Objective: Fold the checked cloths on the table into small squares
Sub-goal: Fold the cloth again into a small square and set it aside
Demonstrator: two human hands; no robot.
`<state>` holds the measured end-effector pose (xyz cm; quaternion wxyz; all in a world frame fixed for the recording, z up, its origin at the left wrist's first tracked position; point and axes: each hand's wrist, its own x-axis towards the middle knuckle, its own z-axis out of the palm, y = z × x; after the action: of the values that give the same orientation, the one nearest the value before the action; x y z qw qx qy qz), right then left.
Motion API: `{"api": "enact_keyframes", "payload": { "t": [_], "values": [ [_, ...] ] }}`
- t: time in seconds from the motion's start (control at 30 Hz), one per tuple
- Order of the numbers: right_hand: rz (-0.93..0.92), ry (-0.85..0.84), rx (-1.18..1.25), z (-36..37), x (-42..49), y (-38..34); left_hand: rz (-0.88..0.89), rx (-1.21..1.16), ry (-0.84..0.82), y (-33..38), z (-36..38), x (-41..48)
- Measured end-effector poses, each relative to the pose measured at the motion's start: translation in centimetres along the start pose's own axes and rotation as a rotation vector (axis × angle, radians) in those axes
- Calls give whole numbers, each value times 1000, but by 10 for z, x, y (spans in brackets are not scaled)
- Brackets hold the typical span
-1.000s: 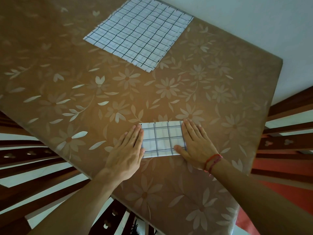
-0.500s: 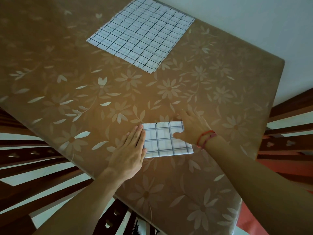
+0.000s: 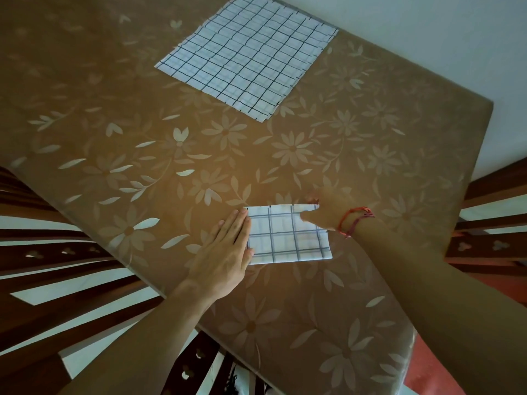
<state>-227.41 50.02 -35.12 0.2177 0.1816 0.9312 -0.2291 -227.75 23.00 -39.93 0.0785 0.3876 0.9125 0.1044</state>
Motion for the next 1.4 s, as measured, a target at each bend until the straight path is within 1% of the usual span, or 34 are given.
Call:
{"api": "enact_keyframes", "payload": {
  "t": [0.07, 0.13, 0.23, 0.3, 0.37, 0.47, 0.53, 0.63, 0.77, 0.83, 0.9, 0.97, 1.03, 1.07, 1.13, 1.2, 1.27, 1.33, 1.4],
  "values": [
    [15, 4, 52, 1, 2, 5, -11, -70, -13, 1, 1, 1],
    [11, 43, 94, 0, -2, 10, -30, -171, 6, 3, 0, 4],
    [46, 94, 270, -1, -13, 15, -91, -335, 65, 3, -5, 3],
    [98, 125, 435, -1, -26, 16, -111, -378, 79, 4, -8, 2],
    [165, 160, 612, 3, -40, 20, -100, -378, 103, 7, -8, 0],
    [356, 155, 911, 15, -63, 25, -31, -362, 152, 14, -6, -4],
    [472, 148, 1089, 27, -76, 25, 37, -309, 150, 23, -7, -8],
    [581, 126, 1322, 46, -91, 20, 129, -215, 128, 39, -8, -14],
    [624, 36, 1494, 63, -107, 12, 183, -182, 151, 55, -3, -21],
    [622, 7, 1511, 70, -114, 9, 166, -167, 168, 57, 1, -24],
    [610, -24, 1502, 74, -119, 9, 147, -143, 187, 56, 2, -26],
    [582, -64, 1437, 72, -125, 8, 144, -136, 191, 55, 2, -28],
    [498, -85, 1288, 68, -133, 7, 146, -140, 193, 54, 3, -31],
    [451, -62, 1204, 67, -136, 8, 140, -151, 196, 54, 3, -33],
    [376, 71, 1025, 70, -141, 13, 116, -183, 200, 53, 4, -37],
    [297, 276, 814, 76, -147, 18, 97, -189, 199, 53, 4, -41],
    [132, 465, 537, 83, -152, 24, 93, -182, 190, 53, 3, -45],
    [-95, 530, 286, 90, -156, 29, 82, -197, 192, 53, 0, -47],
    [-254, 474, 137, 94, -156, 32, 61, -218, 196, 54, -1, -48]
  ]
}}
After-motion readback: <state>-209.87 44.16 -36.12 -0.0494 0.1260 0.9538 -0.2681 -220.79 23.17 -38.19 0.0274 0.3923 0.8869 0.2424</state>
